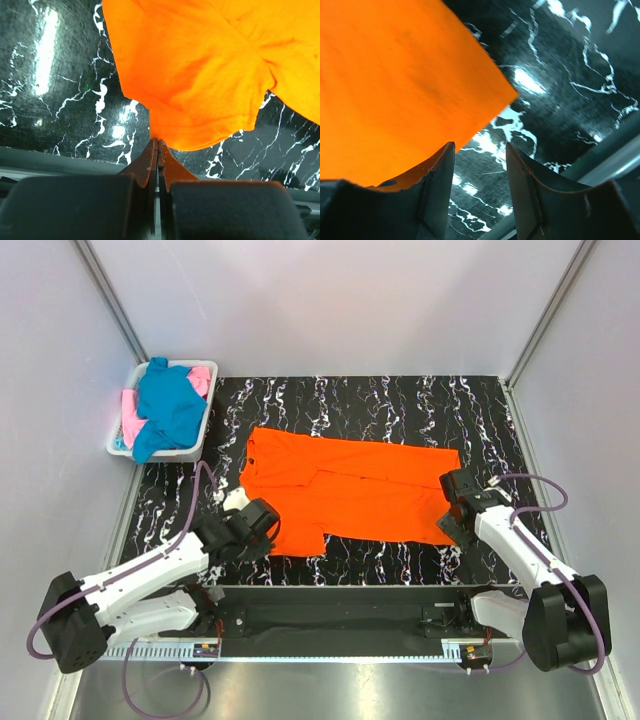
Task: Fold and stack the t-shirts
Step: Fold the tshirt
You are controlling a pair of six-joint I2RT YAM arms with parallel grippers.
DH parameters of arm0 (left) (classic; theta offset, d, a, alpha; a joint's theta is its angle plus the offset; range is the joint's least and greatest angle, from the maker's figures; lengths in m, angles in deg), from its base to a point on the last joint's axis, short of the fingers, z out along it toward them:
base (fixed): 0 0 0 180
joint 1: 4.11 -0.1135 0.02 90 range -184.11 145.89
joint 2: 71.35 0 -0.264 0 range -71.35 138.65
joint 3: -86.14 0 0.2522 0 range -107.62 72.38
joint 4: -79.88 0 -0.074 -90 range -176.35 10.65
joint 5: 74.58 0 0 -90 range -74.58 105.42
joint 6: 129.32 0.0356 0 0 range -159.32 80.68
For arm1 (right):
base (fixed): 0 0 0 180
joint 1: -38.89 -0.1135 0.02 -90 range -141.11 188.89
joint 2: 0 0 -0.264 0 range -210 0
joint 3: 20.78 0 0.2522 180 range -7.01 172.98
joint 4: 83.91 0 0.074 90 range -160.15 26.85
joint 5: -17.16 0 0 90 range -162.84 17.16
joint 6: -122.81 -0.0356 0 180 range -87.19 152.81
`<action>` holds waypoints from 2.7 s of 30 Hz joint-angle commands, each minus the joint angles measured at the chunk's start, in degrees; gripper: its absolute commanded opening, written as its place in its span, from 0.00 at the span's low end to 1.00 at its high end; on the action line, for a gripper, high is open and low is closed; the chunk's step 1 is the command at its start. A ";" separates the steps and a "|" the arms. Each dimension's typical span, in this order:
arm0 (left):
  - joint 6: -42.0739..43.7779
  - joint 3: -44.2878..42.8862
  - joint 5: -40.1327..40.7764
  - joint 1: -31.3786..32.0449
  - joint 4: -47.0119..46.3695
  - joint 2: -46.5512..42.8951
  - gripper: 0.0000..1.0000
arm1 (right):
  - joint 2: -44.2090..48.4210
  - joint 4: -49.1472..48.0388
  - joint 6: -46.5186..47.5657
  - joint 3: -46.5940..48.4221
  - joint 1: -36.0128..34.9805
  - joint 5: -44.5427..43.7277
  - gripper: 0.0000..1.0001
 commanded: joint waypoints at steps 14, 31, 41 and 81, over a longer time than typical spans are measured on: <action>2.85 -3.11 4.87 0.14 0.14 2.20 0.00 | -4.51 5.15 -10.79 2.57 -0.17 -6.28 0.52; 4.34 -2.06 4.08 -0.39 -0.22 -0.44 0.00 | -10.25 0.76 -9.22 3.02 3.43 -1.45 0.51; 4.87 -1.36 3.12 -1.44 -0.48 -1.05 0.00 | -9.19 -1.18 -5.87 1.34 9.06 1.19 0.51; 6.10 -2.41 2.76 -3.03 1.19 -2.98 0.00 | -10.59 -4.60 -1.39 0.29 16.17 7.60 0.41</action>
